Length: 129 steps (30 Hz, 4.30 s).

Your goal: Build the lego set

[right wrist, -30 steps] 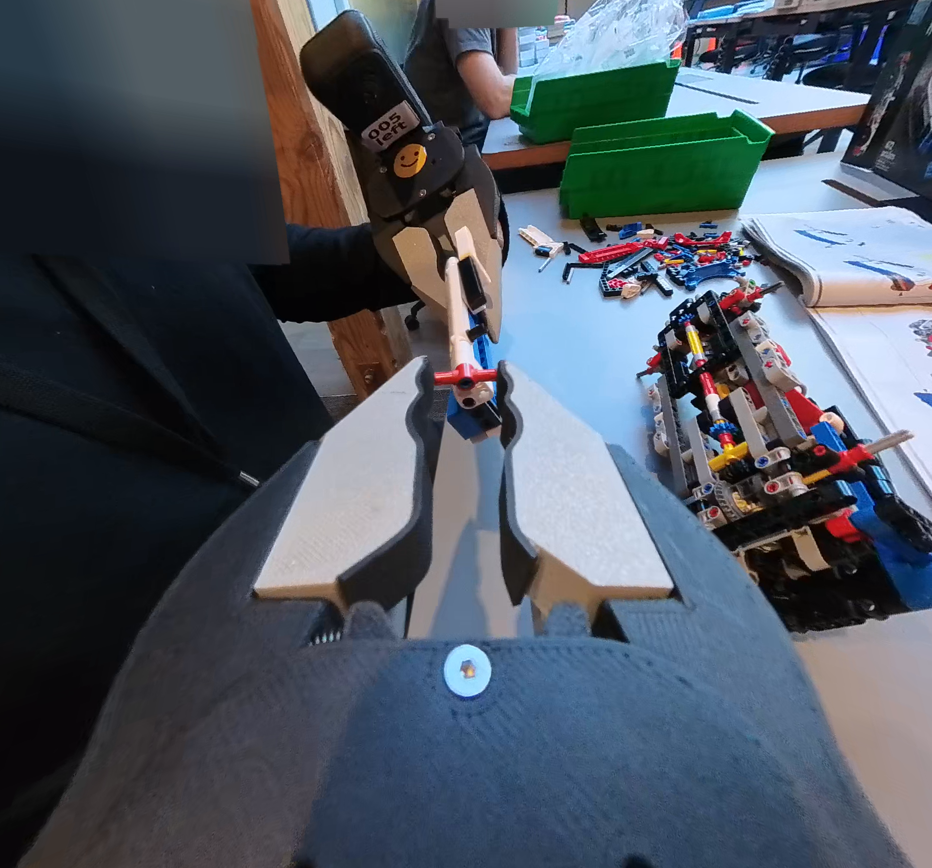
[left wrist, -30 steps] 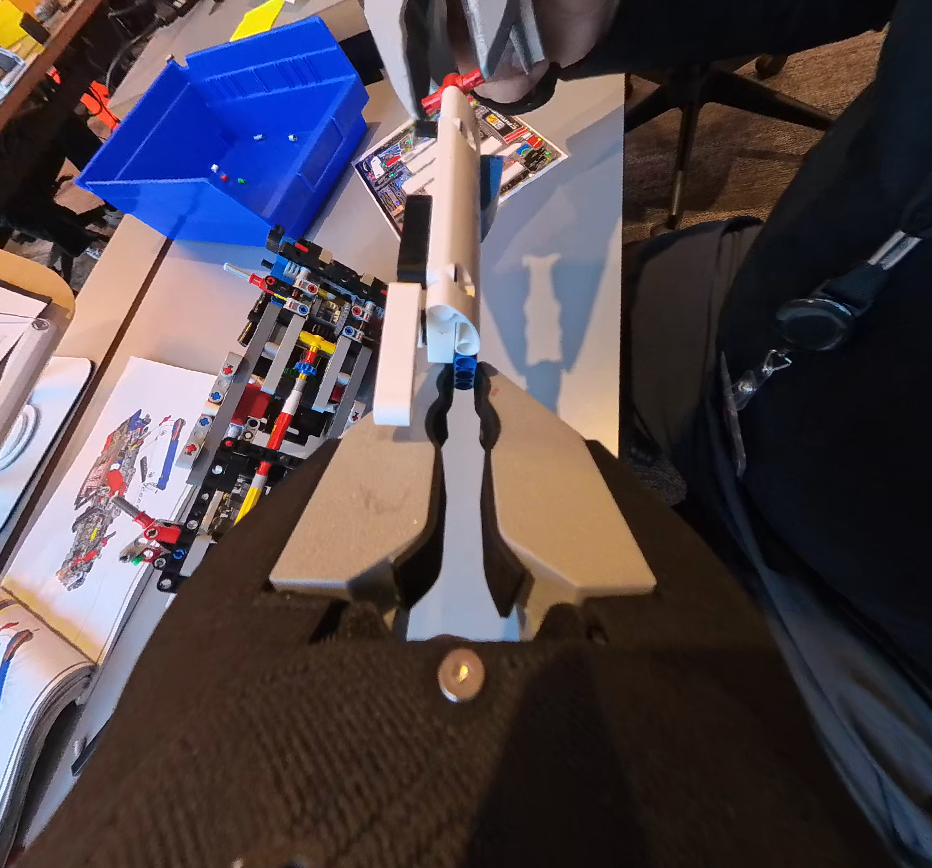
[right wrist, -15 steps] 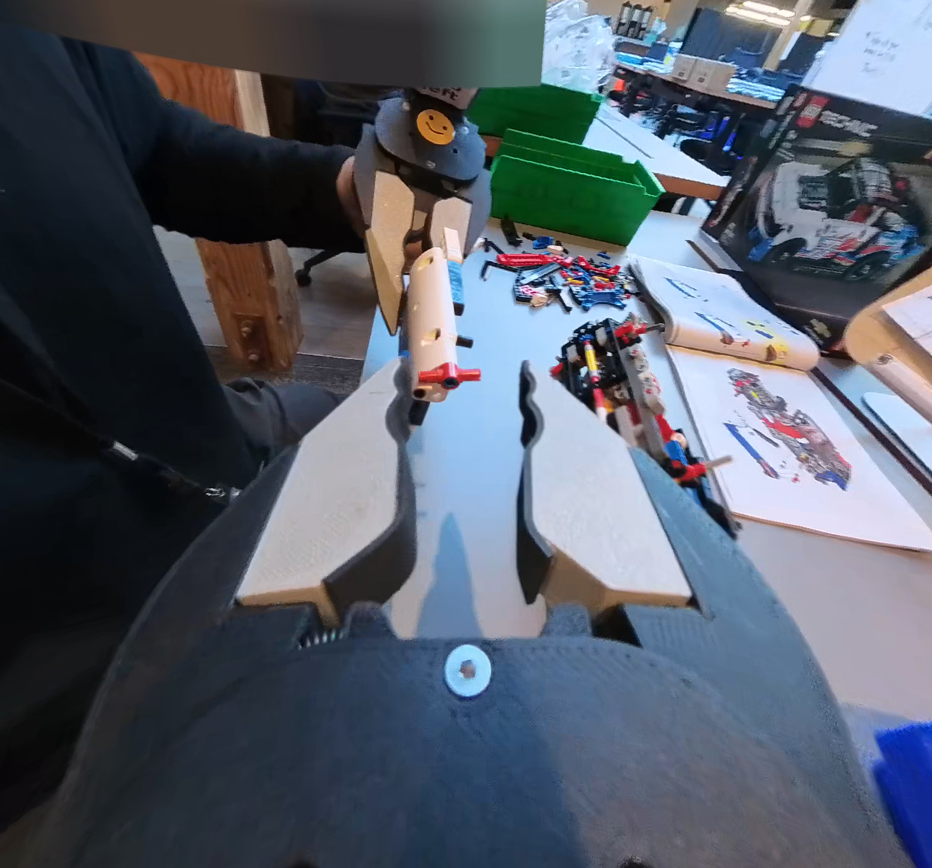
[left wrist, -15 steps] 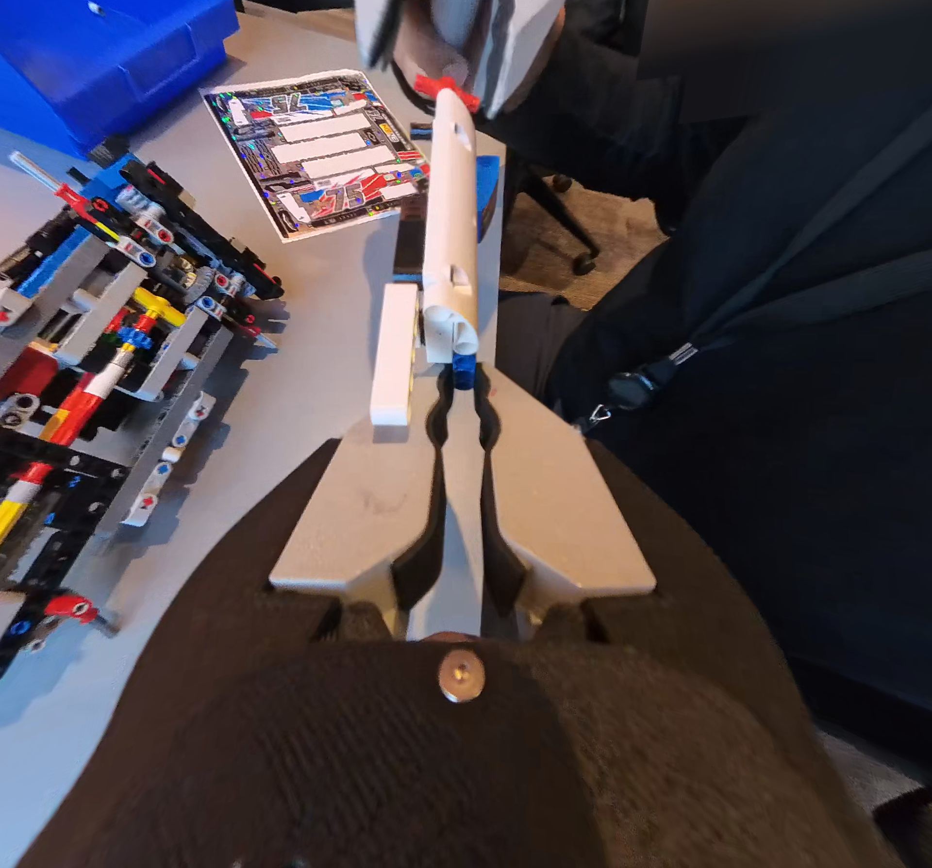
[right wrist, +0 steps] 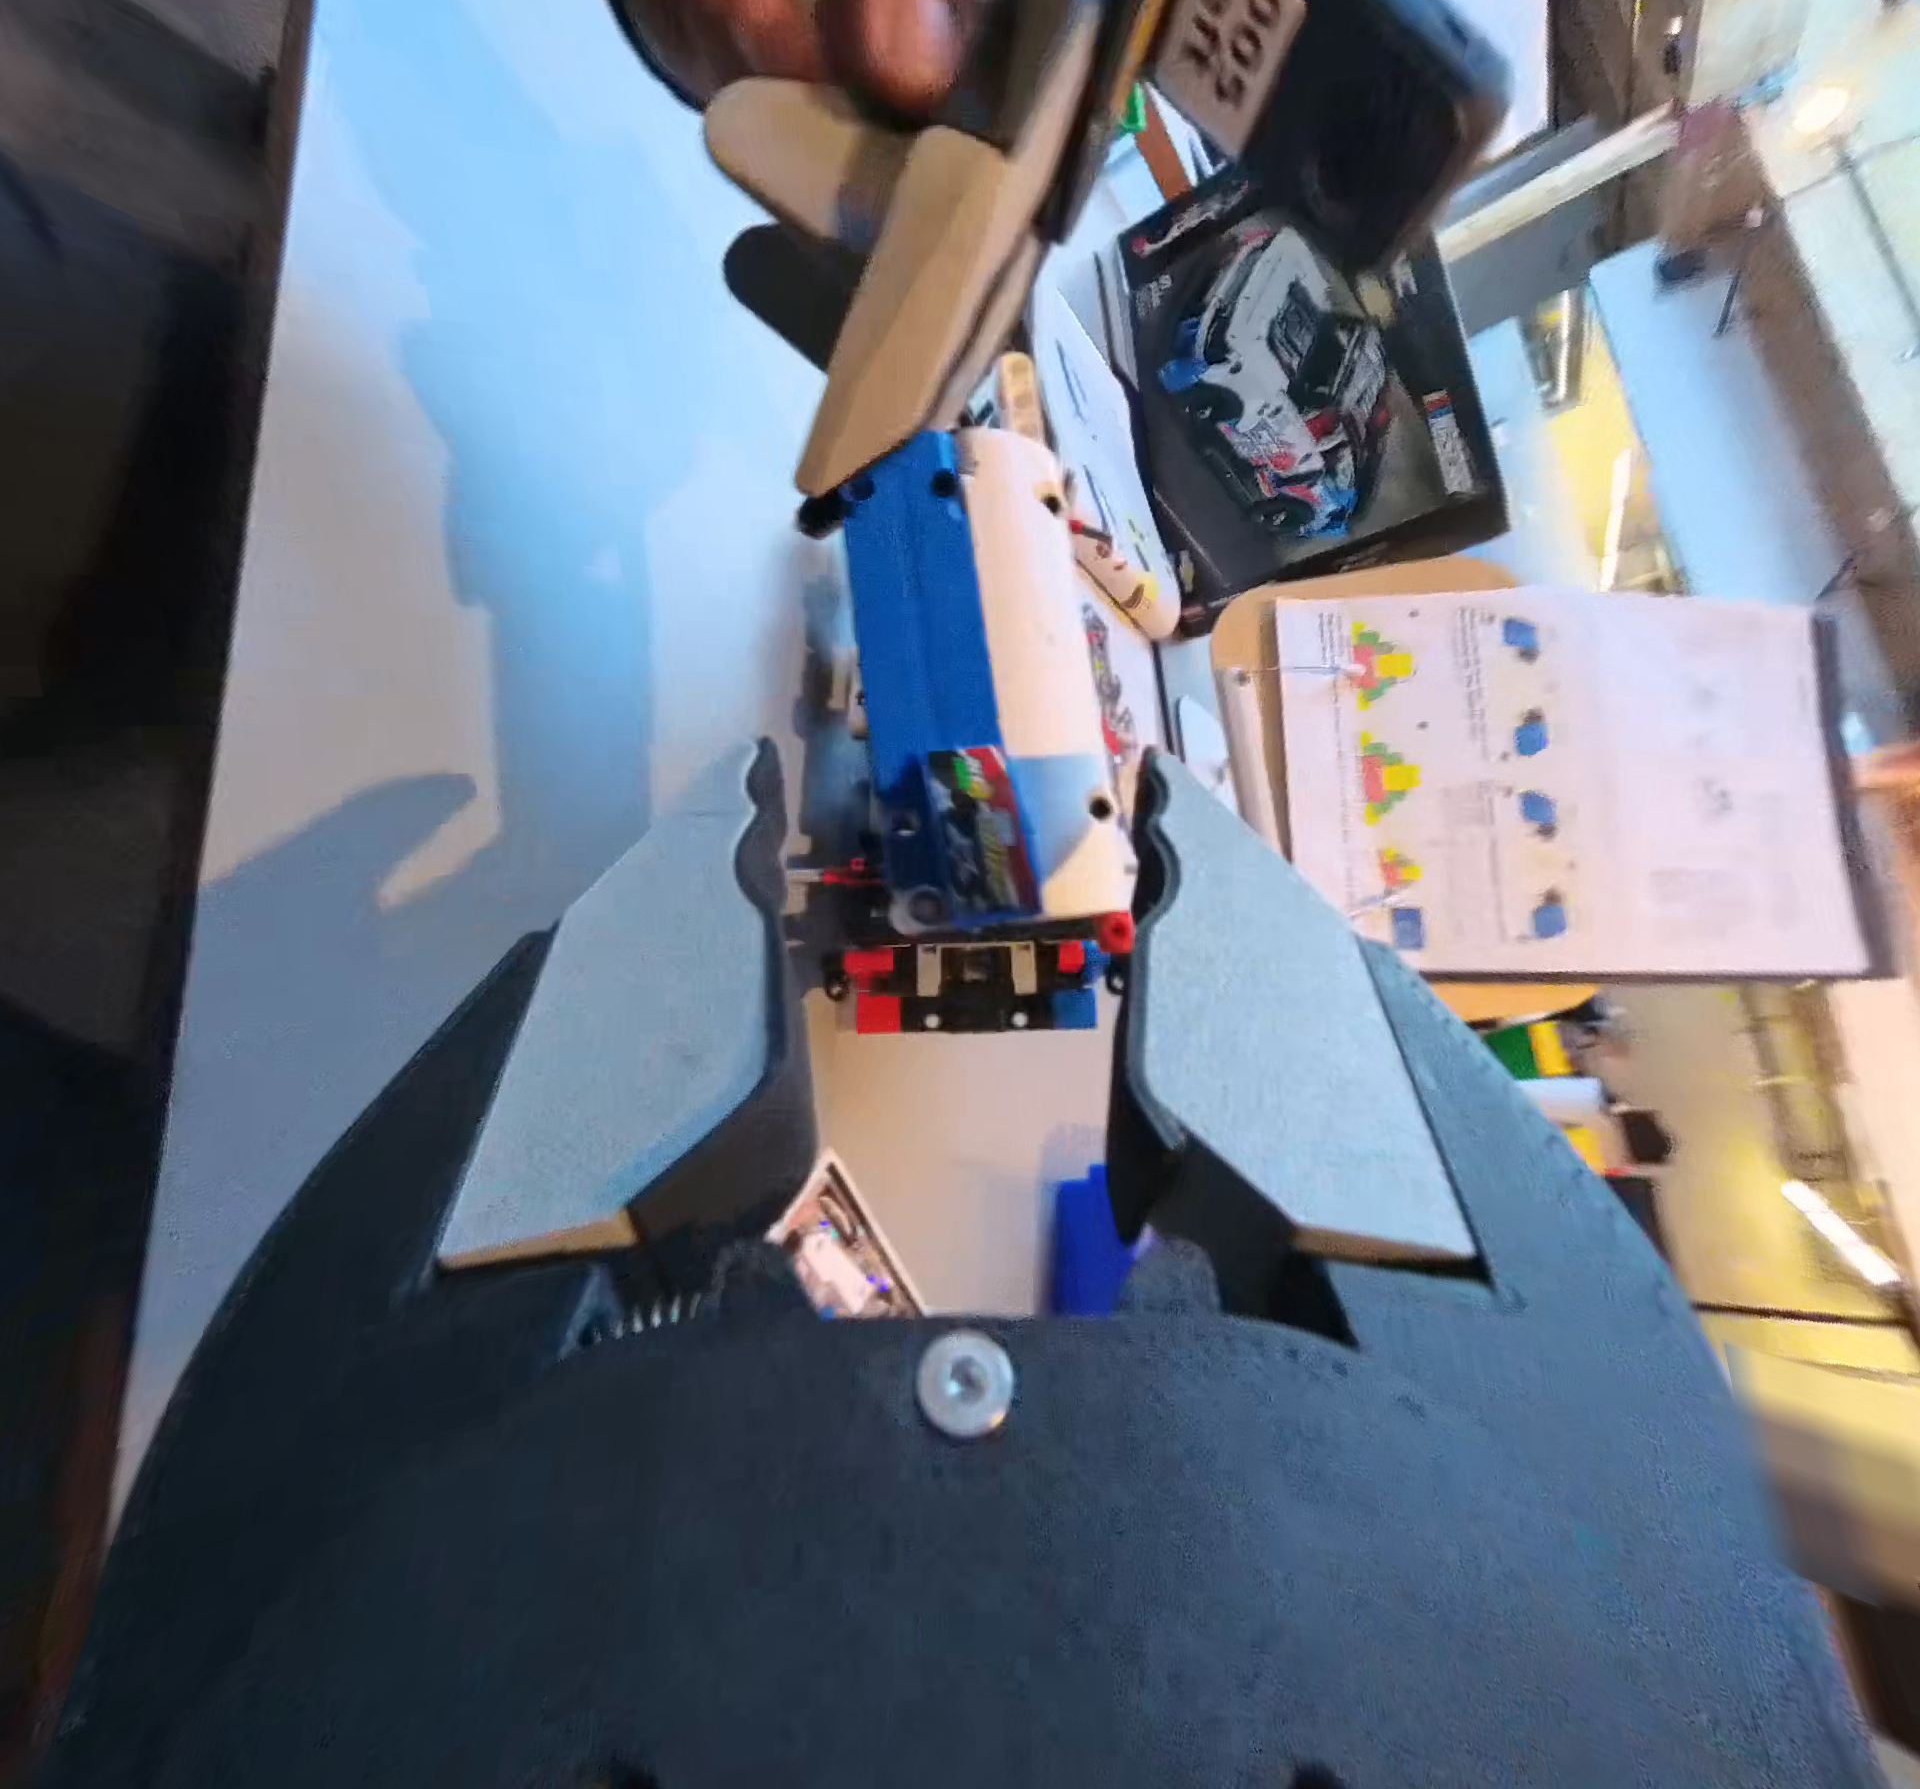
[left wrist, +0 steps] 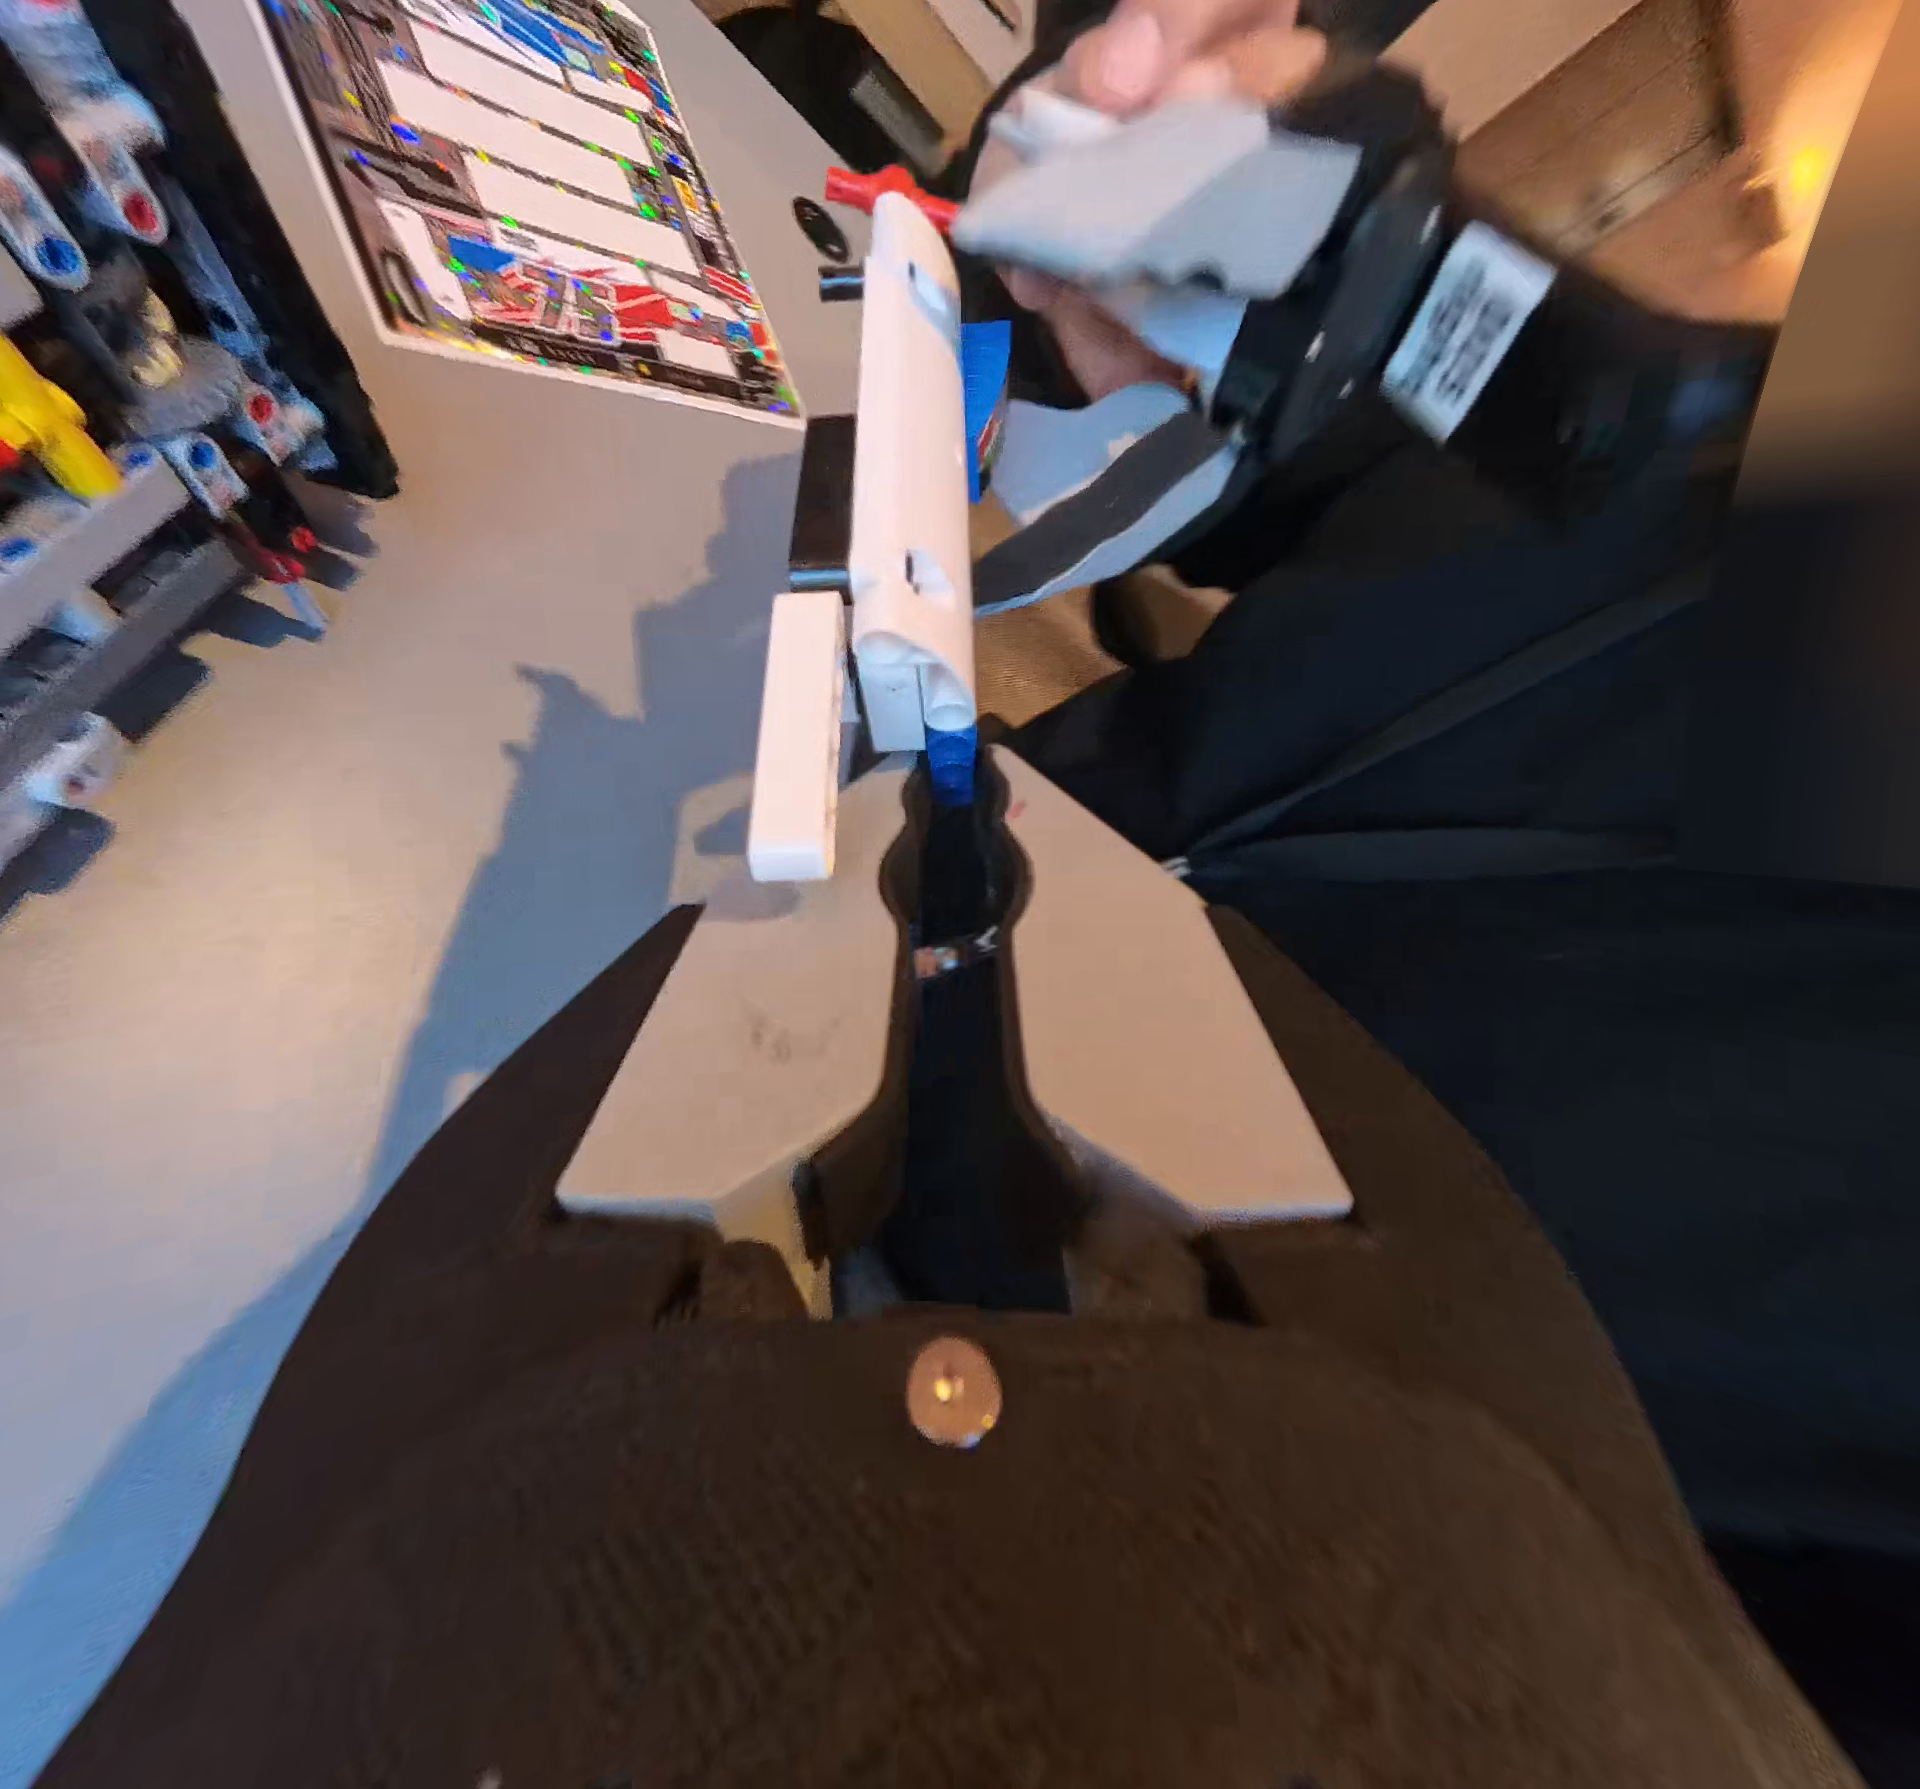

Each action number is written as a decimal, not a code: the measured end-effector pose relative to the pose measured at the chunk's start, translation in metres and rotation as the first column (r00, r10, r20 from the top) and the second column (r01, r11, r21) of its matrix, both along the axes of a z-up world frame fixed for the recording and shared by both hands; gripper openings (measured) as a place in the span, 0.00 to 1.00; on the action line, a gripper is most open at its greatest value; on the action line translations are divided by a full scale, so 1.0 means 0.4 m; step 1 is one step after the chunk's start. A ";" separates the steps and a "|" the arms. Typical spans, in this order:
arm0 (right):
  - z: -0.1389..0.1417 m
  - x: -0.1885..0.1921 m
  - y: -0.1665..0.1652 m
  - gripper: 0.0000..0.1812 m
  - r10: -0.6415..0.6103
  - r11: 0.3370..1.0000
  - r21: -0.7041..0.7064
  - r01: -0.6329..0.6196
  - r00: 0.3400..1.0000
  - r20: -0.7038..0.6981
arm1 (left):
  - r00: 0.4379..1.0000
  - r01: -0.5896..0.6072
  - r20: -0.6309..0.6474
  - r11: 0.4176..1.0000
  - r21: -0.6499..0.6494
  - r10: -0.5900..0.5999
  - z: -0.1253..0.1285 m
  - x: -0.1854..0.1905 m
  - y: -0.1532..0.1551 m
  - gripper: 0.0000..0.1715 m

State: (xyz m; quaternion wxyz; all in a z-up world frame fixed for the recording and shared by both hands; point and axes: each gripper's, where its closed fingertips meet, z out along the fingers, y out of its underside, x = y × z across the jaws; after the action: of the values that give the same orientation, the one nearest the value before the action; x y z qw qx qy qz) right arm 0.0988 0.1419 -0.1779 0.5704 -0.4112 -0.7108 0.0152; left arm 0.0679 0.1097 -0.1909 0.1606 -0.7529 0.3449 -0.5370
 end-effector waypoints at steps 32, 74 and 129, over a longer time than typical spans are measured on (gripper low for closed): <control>-0.104 0.172 0.192 0.29 -0.294 0.919 -0.279 0.278 0.956 -0.015 | 0.586 0.513 -0.809 0.796 0.322 -0.051 -0.091 -0.189 0.427 0.57; 0.184 -0.010 0.108 0.28 0.279 0.376 -0.891 -0.256 0.948 -0.154 | 0.602 0.315 -0.627 0.574 0.756 0.495 -0.152 -0.083 0.222 0.32; -0.075 -0.159 0.333 0.28 0.103 -0.027 -0.999 0.026 0.994 0.023 | 0.699 0.373 -0.646 0.614 0.695 0.307 -0.182 -0.092 0.330 0.35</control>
State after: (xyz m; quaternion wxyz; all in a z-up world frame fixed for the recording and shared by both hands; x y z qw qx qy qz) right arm 0.0352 0.2752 -0.2079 0.0702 -0.6758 -0.5210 0.5167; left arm 0.0311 0.2418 -0.2638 0.3159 -0.7409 0.5927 0.0045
